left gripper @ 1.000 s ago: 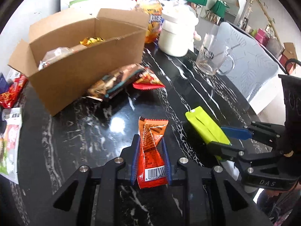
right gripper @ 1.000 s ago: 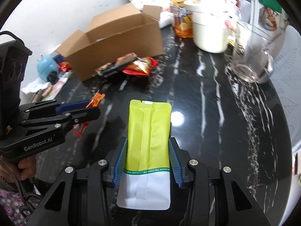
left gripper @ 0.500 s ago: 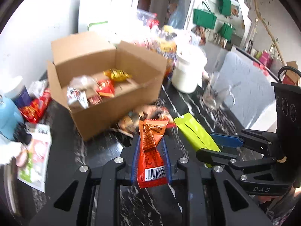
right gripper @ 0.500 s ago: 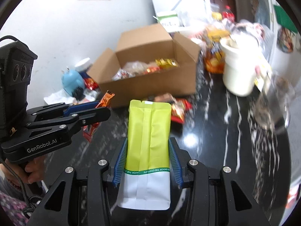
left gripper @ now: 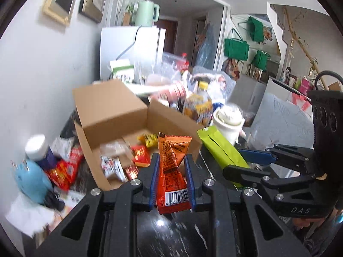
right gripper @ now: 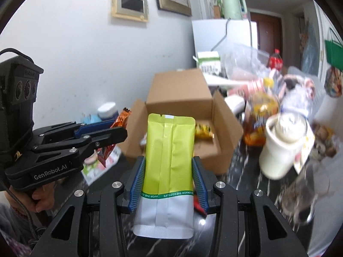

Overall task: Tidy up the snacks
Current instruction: 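Lift the wafer bar and green pouch and carry them over the box, then open both tools to drop the wafer bar and green pouch into the box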

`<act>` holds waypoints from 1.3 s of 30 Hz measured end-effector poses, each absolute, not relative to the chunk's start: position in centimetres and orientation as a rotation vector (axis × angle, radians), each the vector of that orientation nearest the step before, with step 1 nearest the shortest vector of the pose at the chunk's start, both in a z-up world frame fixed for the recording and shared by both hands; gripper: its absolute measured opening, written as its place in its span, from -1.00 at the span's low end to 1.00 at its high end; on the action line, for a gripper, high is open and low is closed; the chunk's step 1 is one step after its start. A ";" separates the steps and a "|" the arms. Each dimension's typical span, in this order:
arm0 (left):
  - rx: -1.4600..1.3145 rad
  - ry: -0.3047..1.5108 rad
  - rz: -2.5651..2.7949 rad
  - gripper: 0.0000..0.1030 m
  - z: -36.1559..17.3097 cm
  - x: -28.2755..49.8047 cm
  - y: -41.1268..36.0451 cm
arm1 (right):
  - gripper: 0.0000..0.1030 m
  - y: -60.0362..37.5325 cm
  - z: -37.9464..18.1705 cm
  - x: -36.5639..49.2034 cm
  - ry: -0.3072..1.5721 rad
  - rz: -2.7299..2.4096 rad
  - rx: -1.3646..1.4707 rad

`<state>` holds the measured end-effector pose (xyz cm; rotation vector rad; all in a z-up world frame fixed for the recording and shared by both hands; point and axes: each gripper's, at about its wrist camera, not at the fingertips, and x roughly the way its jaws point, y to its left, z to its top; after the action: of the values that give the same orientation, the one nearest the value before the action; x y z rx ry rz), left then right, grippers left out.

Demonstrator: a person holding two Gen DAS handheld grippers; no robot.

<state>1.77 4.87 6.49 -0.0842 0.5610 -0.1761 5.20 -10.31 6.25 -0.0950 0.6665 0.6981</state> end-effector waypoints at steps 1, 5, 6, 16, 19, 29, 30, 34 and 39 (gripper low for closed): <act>-0.080 0.545 -0.166 -0.56 7.0 2.2 5.1 | -0.17 -10.2 6.6 5.7 0.652 0.699 -0.098; -0.071 0.509 -0.141 -0.56 8.5 4.2 5.9 | -0.17 -9.5 8.1 8.1 0.617 0.685 -0.117; -0.070 0.503 -0.141 -0.56 8.8 4.6 6.1 | -0.17 -9.3 8.4 8.7 0.615 0.686 -0.118; -0.085 0.514 -0.099 -0.56 10.6 12.0 9.6 | -0.16 -6.3 11.4 14.9 0.587 0.674 -0.157; -0.094 0.528 -0.071 -0.56 10.5 14.2 10.6 | -0.15 -5.0 11.7 16.5 0.576 0.644 -0.197; -0.046 0.664 0.024 -0.56 5.8 19.9 12.2 | -0.14 -0.6 7.7 22.5 0.632 0.614 -0.286; -0.048 0.676 0.023 -0.56 5.5 20.2 12.4 | -0.14 -0.3 7.3 22.9 0.645 0.612 -0.284; -0.054 0.719 0.031 -0.56 4.5 21.5 13.2 | -0.12 0.1 5.6 24.7 0.711 0.603 -0.253; -0.033 0.764 0.052 -0.56 3.8 22.5 13.4 | -0.09 0.2 4.4 25.9 0.752 0.592 -0.247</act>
<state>22.51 13.44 3.84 -0.0327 0.7641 0.0520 25.88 0.24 4.40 -0.2472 0.7519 0.5923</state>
